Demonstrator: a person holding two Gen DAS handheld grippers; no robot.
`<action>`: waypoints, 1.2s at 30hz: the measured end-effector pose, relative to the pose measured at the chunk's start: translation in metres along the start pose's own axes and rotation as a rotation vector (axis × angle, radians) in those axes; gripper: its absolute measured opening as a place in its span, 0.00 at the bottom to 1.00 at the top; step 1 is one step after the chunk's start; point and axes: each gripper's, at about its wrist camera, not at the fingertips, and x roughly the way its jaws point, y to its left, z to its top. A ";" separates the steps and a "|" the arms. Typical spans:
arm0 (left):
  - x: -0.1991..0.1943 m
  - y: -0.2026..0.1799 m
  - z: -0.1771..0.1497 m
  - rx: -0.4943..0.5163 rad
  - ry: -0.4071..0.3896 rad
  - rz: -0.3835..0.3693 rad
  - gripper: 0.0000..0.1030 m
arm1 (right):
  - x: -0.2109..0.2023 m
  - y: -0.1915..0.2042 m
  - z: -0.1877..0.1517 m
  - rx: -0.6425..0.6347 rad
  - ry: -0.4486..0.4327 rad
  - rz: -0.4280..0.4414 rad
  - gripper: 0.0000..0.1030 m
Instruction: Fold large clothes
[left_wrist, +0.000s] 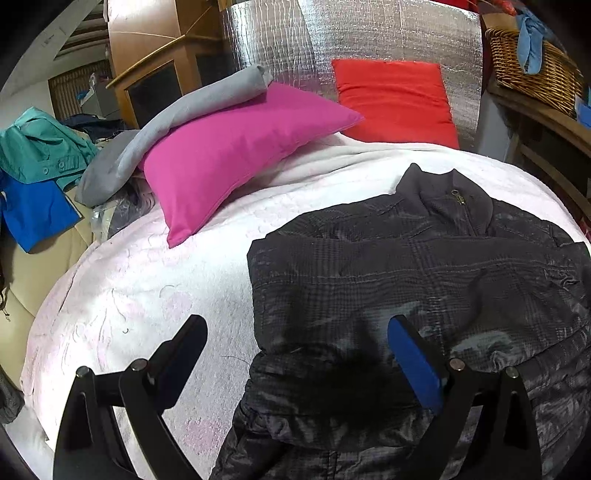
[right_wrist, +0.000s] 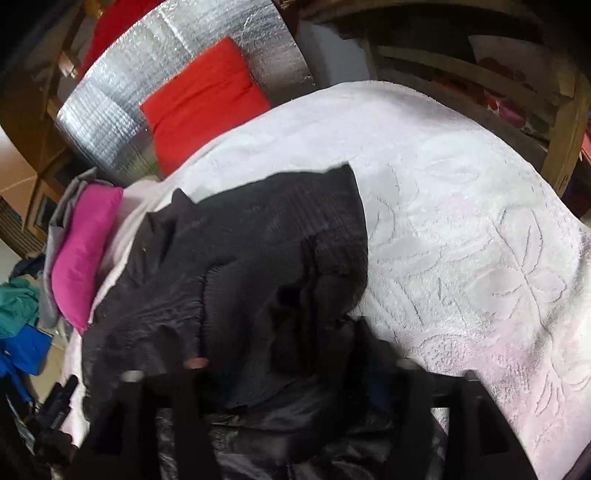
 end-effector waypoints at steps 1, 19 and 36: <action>0.000 0.000 0.000 0.001 0.000 0.001 0.95 | 0.000 -0.002 0.001 0.011 -0.002 0.016 0.77; 0.043 0.020 -0.004 -0.119 0.268 -0.285 0.95 | 0.017 0.016 -0.022 -0.113 0.039 -0.066 0.58; 0.044 0.016 -0.004 -0.168 0.237 -0.399 0.77 | 0.004 0.015 -0.005 -0.133 -0.113 -0.076 0.35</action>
